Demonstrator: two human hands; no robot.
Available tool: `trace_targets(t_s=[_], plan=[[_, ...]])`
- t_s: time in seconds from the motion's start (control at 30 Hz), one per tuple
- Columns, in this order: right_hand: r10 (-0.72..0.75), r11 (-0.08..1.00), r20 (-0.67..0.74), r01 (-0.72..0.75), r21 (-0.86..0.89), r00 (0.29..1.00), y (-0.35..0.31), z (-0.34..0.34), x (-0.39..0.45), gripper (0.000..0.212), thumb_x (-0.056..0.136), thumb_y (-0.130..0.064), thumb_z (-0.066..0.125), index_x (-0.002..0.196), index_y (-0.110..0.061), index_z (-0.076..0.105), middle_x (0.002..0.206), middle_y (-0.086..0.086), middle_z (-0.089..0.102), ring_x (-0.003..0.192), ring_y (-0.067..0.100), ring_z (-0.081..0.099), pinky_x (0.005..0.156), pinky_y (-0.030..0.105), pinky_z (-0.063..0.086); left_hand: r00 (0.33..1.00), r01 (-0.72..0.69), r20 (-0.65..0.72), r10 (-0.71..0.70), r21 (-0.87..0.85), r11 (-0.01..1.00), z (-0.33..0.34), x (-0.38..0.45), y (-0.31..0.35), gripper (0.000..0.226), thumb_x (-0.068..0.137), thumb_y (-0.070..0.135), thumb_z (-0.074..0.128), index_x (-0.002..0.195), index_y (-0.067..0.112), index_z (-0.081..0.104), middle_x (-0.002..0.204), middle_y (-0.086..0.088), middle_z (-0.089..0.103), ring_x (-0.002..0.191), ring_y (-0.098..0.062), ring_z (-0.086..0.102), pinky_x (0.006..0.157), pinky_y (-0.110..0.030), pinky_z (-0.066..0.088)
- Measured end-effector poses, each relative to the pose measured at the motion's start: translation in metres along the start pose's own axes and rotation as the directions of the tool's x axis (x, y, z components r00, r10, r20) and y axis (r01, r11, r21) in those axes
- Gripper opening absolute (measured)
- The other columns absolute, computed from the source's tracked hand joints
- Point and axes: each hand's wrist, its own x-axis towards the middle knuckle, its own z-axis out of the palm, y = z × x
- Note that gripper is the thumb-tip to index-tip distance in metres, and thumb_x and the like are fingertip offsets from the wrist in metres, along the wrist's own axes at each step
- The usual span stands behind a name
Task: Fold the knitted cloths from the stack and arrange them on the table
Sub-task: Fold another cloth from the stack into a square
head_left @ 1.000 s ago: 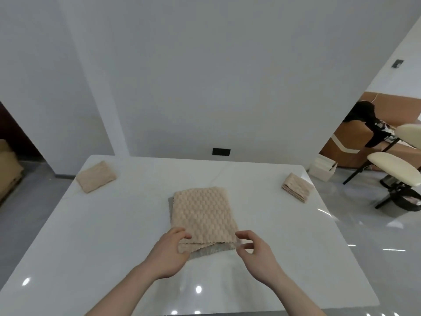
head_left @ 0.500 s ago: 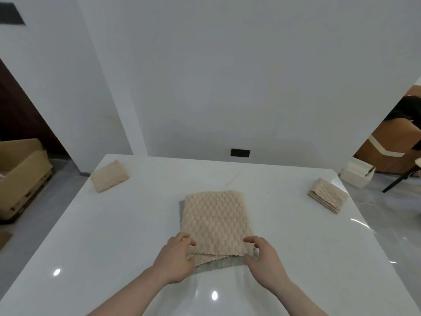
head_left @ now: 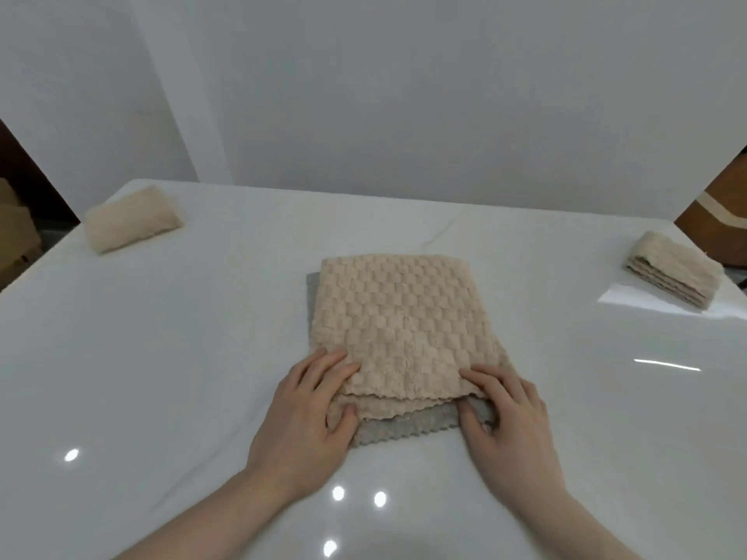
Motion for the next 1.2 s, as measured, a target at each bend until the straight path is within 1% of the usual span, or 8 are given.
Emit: trace_targets(t_s=[0.1,0.23,0.33,0.43,0.57,0.77,1.1,1.2], plan=[[-0.036,0.999,-0.027,0.036,0.014,0.999,0.002,0.002,-0.002,0.037,0.090,-0.035,0.068,0.127,-0.041,0.061,0.130,-0.031,0.050,0.125,0.007,0.043,0.107,0.034,0.037,0.999,-0.026,-0.024,0.026,0.008,1.000,0.004,-0.002,-0.001,0.055,0.097,0.054,0.032,0.150,0.041,0.038,0.155,0.030,0.026,0.148,0.001,0.013,0.122,-0.027,0.020],[-0.078,0.997,-0.073,0.079,0.007,0.994,0.010,0.009,-0.004,0.039,0.089,-0.036,0.069,0.127,-0.041,0.063,0.128,-0.031,0.052,0.121,0.005,0.046,0.106,0.032,0.038,0.990,-0.080,-0.115,0.079,-0.002,0.997,0.011,-0.008,-0.003,0.050,0.097,0.051,0.037,0.144,0.039,0.047,0.148,0.033,0.035,0.145,0.006,0.019,0.120,-0.016,0.016],[-0.123,0.992,-0.116,0.123,0.000,0.986,0.015,0.014,-0.004,0.040,0.088,-0.036,0.071,0.127,-0.040,0.064,0.127,-0.032,0.053,0.118,0.004,0.046,0.103,0.028,0.037,0.970,-0.138,-0.202,0.132,-0.016,0.990,0.014,-0.010,-0.005,0.038,0.096,0.037,0.052,0.132,0.037,0.060,0.136,0.032,0.049,0.137,0.004,0.035,0.115,-0.016,0.026],[-0.149,0.989,-0.125,0.148,-0.017,0.981,0.020,0.017,-0.004,0.039,0.091,-0.038,0.066,0.130,-0.040,0.063,0.128,-0.030,0.053,0.120,0.006,0.046,0.105,0.028,0.036,0.948,-0.155,-0.290,0.134,-0.053,0.986,0.013,-0.012,-0.007,0.031,0.093,0.016,0.065,0.117,0.035,0.069,0.121,0.032,0.059,0.125,0.004,0.046,0.105,-0.007,0.029],[-0.163,0.986,-0.139,0.165,0.002,0.977,0.023,0.019,-0.004,0.036,0.097,-0.032,0.058,0.132,-0.036,0.064,0.129,-0.028,0.055,0.121,0.007,0.046,0.108,0.029,0.037,0.934,-0.101,-0.353,0.056,-0.112,0.989,0.012,-0.011,-0.009,0.031,0.089,0.012,0.067,0.108,0.037,0.071,0.107,0.032,0.064,0.113,0.005,0.052,0.094,-0.008,0.037],[-0.146,0.987,-0.158,0.154,0.041,0.977,0.026,0.019,-0.003,0.034,0.101,-0.023,0.053,0.130,-0.031,0.068,0.132,-0.021,0.060,0.122,0.008,0.048,0.103,0.018,0.032,0.914,-0.114,-0.400,0.073,-0.079,0.990,0.011,-0.011,-0.005,0.034,0.085,0.006,0.066,0.107,0.030,0.074,0.107,0.026,0.067,0.106,-0.001,0.055,0.093,0.001,0.029],[-0.095,0.986,-0.213,0.121,0.114,0.972,0.021,0.015,-0.003,0.027,0.093,-0.020,0.061,0.113,-0.031,0.075,0.115,-0.020,0.067,0.111,0.009,0.055,0.092,0.017,0.035,0.912,-0.074,-0.408,0.048,-0.047,0.996,0.009,-0.013,0.000,0.028,0.089,0.010,0.062,0.110,0.025,0.072,0.106,0.023,0.064,0.099,0.001,0.049,0.087,0.001,0.030],[-0.083,0.987,-0.231,0.112,0.115,0.969,0.020,0.014,-0.002,0.024,0.094,-0.022,0.061,0.110,-0.031,0.076,0.110,-0.020,0.068,0.108,0.011,0.057,0.088,0.019,0.038,0.901,-0.066,-0.432,0.038,-0.051,0.997,0.008,-0.013,0.001,0.024,0.091,0.010,0.062,0.105,0.026,0.073,0.102,0.021,0.066,0.096,0.000,0.049,0.088,-0.006,0.037]])
